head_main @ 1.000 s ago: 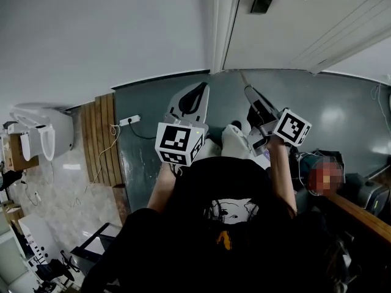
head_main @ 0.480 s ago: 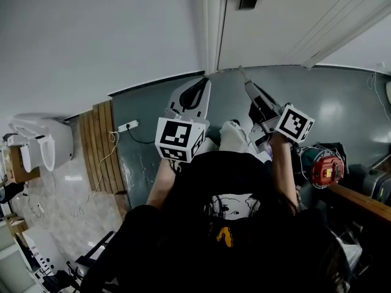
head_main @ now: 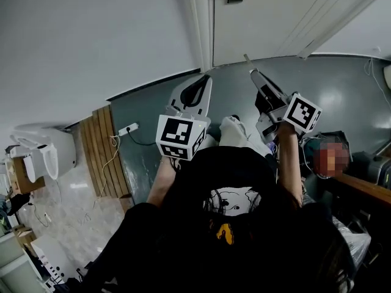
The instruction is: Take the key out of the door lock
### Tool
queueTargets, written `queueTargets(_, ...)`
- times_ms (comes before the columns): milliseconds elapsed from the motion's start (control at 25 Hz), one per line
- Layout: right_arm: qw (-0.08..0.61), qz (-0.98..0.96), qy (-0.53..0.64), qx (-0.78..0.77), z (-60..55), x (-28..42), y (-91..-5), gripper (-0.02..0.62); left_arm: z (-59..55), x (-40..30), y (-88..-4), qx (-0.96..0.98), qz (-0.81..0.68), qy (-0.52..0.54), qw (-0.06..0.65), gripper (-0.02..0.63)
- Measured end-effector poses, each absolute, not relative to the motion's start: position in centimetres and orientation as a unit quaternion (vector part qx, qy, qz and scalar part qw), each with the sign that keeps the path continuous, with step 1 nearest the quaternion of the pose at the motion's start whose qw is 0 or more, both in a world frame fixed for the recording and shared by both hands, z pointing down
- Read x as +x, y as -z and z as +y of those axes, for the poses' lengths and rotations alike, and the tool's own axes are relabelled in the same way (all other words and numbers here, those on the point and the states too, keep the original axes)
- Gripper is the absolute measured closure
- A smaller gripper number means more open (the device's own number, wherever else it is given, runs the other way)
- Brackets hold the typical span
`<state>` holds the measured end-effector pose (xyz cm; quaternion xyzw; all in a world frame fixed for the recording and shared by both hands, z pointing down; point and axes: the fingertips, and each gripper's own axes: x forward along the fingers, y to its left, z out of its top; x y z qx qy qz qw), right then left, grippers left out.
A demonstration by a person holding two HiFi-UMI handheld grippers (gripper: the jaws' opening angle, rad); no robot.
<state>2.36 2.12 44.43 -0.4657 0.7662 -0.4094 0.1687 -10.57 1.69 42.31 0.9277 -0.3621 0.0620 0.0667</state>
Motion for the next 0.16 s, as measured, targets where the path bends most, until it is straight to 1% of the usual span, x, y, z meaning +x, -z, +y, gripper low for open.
queueTargets(160, 0.186, 0.759, 0.412, -0.468, 2.2, 4.2, -44.0, 0.574, 1.7, -9.4, -42.3, 0.927, -0.362, -0.065, 0.067, 0.597)
